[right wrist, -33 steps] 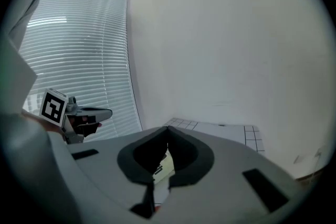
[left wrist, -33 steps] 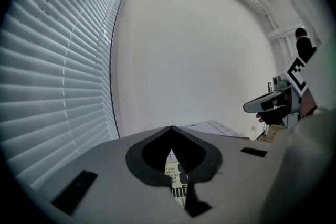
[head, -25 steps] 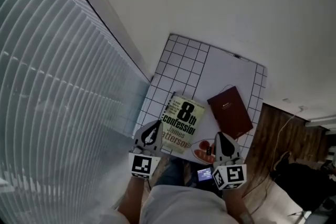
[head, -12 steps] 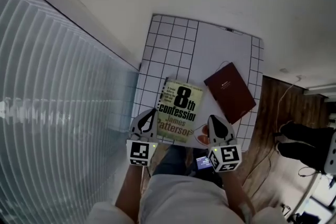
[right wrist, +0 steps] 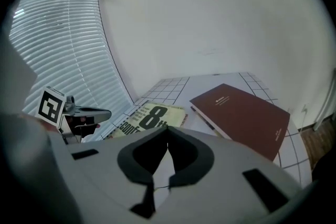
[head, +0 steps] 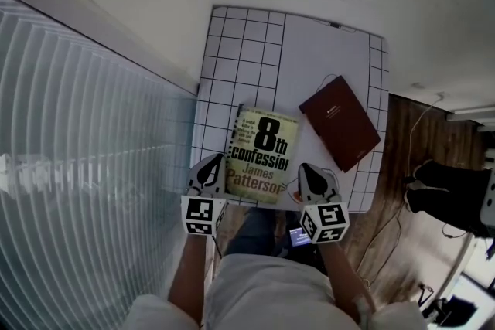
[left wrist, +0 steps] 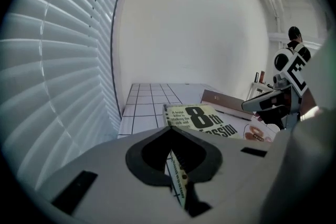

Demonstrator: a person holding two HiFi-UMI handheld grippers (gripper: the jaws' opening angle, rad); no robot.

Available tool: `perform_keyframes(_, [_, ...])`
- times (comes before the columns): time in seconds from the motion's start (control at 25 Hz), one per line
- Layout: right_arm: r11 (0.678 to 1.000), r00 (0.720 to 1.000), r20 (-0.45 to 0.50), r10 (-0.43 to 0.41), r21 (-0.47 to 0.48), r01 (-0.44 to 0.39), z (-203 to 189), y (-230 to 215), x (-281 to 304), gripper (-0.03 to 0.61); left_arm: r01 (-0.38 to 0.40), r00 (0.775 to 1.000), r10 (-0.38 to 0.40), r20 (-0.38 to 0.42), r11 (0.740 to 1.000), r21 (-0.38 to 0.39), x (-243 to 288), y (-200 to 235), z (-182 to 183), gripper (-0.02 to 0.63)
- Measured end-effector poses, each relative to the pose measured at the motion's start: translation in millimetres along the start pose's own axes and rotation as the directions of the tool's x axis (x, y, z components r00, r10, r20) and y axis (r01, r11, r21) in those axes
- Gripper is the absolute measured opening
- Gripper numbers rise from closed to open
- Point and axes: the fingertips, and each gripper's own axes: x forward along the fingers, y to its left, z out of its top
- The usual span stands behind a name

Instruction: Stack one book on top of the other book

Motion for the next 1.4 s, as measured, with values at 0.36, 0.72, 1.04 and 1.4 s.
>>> perform_keyframes(0.36, [0.999,0.999,-0.044,0.03,0.022,-0.029,-19.1,11.3,15.2,0.007,0.043,0.992,-0.049,-0.114,0.998,-0.052,10.6,4.3,-28.3,0.009])
perform_keyframes(0.72, [0.992,0.994,-0.073,0.081,0.1,-0.074,-31.3,21.0,30.2,0.065,0.082,0.984,-0.098,-0.149,0.991,-0.108,17.6,3.7,-38.1,0.033])
perform_keyframes(1.04, [0.976,0.988,-0.115,0.102,0.204,-0.077,-44.0,24.3,40.0,0.17,0.17,0.965,-0.206,-0.16,0.962,-0.215,18.4,-1.9,-39.7,0.127])
perform_keyframes(1.4, [0.946,0.982,-0.136,0.128,0.315,-0.08,-53.1,27.1,47.4,0.245,0.205,0.95,-0.253,-0.182,0.948,-0.242,22.8,-8.1,-44.4,0.132])
